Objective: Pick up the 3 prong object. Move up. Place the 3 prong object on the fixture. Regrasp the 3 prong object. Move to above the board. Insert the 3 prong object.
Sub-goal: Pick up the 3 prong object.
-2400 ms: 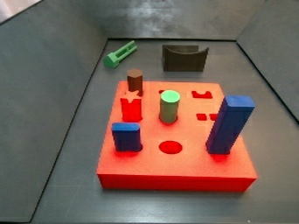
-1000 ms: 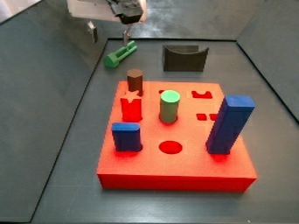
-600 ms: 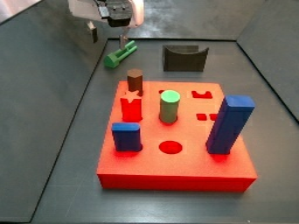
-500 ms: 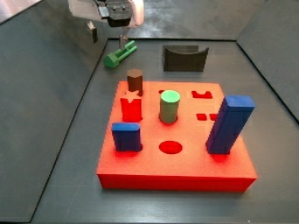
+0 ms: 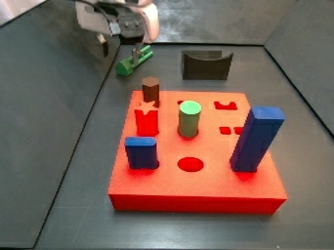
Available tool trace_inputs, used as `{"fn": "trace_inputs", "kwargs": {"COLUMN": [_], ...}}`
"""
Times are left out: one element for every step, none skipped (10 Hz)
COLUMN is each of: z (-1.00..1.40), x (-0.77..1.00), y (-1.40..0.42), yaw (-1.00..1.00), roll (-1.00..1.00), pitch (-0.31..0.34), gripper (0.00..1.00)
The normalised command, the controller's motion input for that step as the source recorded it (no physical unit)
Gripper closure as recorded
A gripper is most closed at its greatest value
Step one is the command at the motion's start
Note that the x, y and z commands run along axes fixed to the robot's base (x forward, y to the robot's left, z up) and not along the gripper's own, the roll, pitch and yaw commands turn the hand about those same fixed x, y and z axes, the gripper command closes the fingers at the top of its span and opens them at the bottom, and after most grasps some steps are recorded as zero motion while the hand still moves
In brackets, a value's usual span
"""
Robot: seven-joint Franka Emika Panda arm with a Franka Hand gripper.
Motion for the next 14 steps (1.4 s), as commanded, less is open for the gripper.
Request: {"fn": "trace_inputs", "kwargs": {"z": [-0.27,-0.24,-0.43,-0.62,-0.32,-0.39,-0.58,-0.31,-0.13,-0.12,-0.08,-0.07,-0.17,-0.19], "x": [-0.01,0.0,0.0,-0.1,-0.04,0.0,0.0,0.45,0.34,0.66,0.44,0.14,0.0,-0.04], "y": [-0.02,-0.03,-0.06,-0.07,-0.03,-0.02,-0.04,-0.23,-0.13,-0.04,0.0,0.0,0.15,0.15], "yaw": [0.0,0.0,0.0,0.0,0.0,0.0,0.0,-0.11,-0.17,-0.35,-0.01,0.0,0.05,0.1], "roll": [0.0,0.02,0.04,0.05,0.02,0.02,0.03,0.02,0.0,-0.03,0.03,0.05,-0.02,-0.01], "pitch": [-0.047,0.0,-0.041,-0.096,-0.091,-0.001,-0.033,0.101,0.043,0.0,0.046,0.007,-0.041,-0.099], "gripper": [0.0,0.0,0.0,0.0,0.0,0.0,0.0,0.0,0.0,0.0,0.0,0.0,0.0,0.0]}}
